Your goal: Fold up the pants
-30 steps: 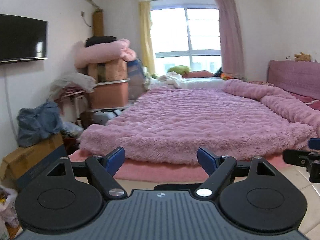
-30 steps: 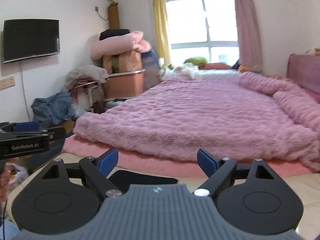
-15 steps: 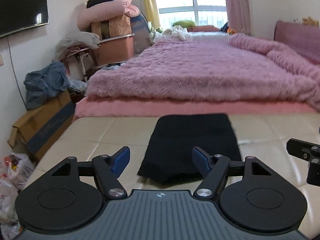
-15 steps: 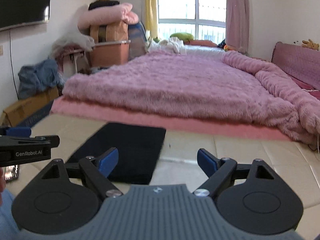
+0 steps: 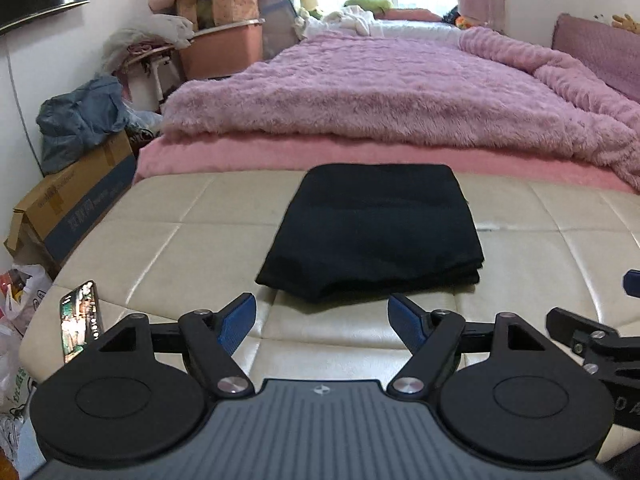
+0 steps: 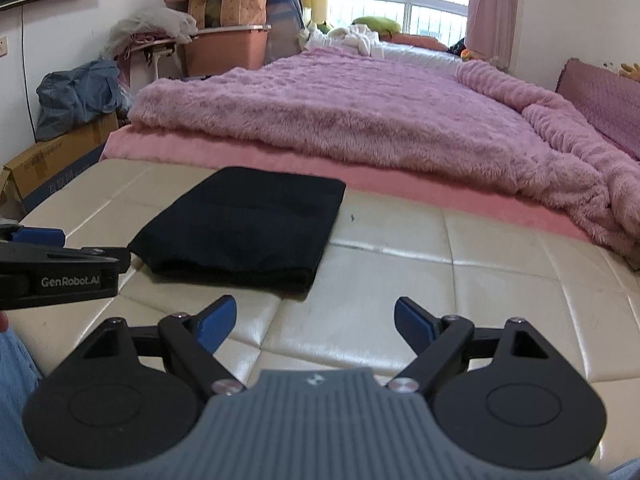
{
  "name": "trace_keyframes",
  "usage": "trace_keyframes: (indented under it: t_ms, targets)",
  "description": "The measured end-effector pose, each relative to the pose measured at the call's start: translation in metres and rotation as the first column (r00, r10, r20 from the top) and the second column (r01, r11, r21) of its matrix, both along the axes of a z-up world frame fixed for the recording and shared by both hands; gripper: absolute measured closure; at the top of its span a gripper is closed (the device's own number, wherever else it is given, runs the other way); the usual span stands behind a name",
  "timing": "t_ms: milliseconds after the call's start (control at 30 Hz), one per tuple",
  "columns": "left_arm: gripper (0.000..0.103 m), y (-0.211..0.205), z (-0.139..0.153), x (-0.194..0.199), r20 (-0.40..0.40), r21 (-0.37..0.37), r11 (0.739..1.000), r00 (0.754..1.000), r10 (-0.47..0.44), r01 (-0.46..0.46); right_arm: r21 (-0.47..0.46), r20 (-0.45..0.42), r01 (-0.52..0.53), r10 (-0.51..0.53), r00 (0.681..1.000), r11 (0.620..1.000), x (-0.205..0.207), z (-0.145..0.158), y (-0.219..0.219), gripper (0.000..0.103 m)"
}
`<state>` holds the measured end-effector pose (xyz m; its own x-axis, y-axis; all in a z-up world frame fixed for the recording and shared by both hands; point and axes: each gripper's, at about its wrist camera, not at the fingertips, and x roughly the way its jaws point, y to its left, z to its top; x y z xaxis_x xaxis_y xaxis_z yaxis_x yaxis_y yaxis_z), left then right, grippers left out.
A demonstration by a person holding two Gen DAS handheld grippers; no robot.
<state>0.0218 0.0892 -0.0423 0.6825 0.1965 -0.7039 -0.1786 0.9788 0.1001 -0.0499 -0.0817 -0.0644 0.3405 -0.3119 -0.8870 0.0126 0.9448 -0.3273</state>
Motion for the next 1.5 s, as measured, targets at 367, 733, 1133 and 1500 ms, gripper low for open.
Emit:
trace_keyframes:
  t_ms: [367, 733, 1133, 1500]
  targets:
    - [0.015, -0.0054, -0.0019, 0.0049, -0.016, -0.006, 1.000, 1.000, -0.022, 0.022, 0.019, -0.038, 0.027, -0.026, 0.999, 0.999, 0.0028, -0.0076, -0.0035, 0.021]
    - [0.015, -0.0046, -0.0019, 0.0070, -0.027, -0.013, 0.999, 0.999, -0.030, 0.030, 0.026, -0.045, 0.042, -0.040, 0.998, 0.999, 0.0059, -0.0080, -0.0069, 0.021]
    - [0.015, -0.0051, -0.0010, 0.0078, -0.021, -0.017, 0.999, 0.999, -0.034, 0.034, 0.026, -0.044, 0.042, -0.041, 0.998, 0.999, 0.0061, -0.0083, -0.0069, 0.021]
    - [0.015, -0.0044, 0.0002, 0.0072, -0.023, -0.028, 0.999, 0.999, -0.039, 0.038, 0.029, -0.040, 0.044, -0.043, 0.998, 0.999, 0.0055, -0.0068, -0.0075, 0.021]
